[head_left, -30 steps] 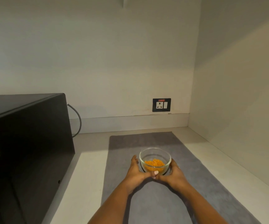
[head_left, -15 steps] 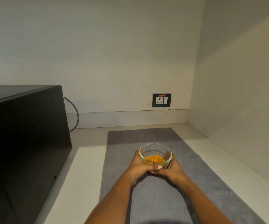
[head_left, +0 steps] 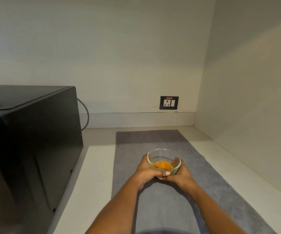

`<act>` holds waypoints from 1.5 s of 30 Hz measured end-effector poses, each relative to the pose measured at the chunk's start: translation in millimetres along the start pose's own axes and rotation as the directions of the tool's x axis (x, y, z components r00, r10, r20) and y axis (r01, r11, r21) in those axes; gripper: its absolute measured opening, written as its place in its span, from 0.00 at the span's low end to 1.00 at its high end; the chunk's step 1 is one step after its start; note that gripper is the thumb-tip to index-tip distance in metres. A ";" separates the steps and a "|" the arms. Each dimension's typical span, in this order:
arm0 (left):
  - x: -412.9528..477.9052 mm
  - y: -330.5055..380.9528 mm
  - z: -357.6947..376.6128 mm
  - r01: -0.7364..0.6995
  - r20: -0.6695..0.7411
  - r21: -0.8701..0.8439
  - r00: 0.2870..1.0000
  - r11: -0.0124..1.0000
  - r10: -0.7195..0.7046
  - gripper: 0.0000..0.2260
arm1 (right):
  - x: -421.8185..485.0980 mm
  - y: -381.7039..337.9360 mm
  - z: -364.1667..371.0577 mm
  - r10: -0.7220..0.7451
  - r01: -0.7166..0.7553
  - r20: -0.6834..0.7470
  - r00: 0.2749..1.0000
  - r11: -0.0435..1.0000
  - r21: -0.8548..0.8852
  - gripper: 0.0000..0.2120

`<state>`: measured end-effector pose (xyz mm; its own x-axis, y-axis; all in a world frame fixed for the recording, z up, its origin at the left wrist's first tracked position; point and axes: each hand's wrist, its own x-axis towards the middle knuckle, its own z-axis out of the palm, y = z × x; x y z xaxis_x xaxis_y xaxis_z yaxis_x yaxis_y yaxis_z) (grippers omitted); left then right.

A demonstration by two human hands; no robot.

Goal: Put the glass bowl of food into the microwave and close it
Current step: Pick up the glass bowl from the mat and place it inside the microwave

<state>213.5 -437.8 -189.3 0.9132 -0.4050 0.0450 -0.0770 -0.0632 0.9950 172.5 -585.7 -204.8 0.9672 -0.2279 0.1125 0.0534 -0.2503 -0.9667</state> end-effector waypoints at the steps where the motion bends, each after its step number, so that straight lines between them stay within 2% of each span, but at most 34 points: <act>1: -8.3 3.4 -1.4 0.006 0.002 -0.001 1.000 1.000 -0.006 0.35 | -7.4 -3.0 1.6 0.008 -0.008 -0.003 1.000 1.000 0.020 0.40; 6: -45.1 19.2 -4.2 0.019 0.004 0.030 1.000 0.999 -0.020 0.36 | -44.4 -26.0 7.0 0.017 -0.015 -0.040 0.999 0.999 0.038 0.43; 9: -68.5 28.4 -6.7 0.034 0.001 0.045 0.999 0.998 -0.034 0.37 | -71.2 -39.4 9.5 0.010 -0.010 -0.034 0.999 1.000 -0.013 0.45; 13: -109.5 42.3 -16.8 0.050 -0.005 0.058 0.999 0.997 -0.050 0.41 | -113.9 -62.1 20.4 0.063 -0.063 0.003 0.998 0.996 0.066 0.43; 17: -148.6 54.3 -28.1 0.063 -0.019 0.054 0.998 0.997 -0.062 0.42 | -148.3 -84.0 33.8 0.036 -0.042 -0.052 0.998 0.992 -0.116 0.44; 26: -244.4 81.7 -58.1 0.050 -0.038 0.033 0.998 0.998 -0.049 0.41 | -234.7 -135.6 68.7 0.027 -0.033 -0.029 0.999 0.971 -0.235 0.46; 30: -287.3 89.7 -80.1 0.038 -0.024 0.019 0.999 0.999 -0.037 0.40 | -276.1 -155.6 93.6 0.027 -0.037 -0.041 0.999 0.968 -0.248 0.45; 40: -363.7 107.3 -132.5 0.045 -0.024 0.072 0.999 0.996 -0.043 0.47 | -345.8 -201.3 149.3 0.016 -0.034 -0.067 0.998 0.960 -0.278 0.46; 45: -404.4 109.5 -176.6 0.052 -0.077 0.096 0.996 0.994 -0.045 0.46 | -374.5 -222.8 196.0 0.002 -0.009 -0.026 1.000 0.961 -0.277 0.45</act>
<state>-93.5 -119.8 -82.8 0.9437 -0.3306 0.0073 -0.0678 -0.1718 0.9828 -152.9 -260.2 -76.6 0.9604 -0.2528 0.1170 -0.0260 -0.4993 -0.8660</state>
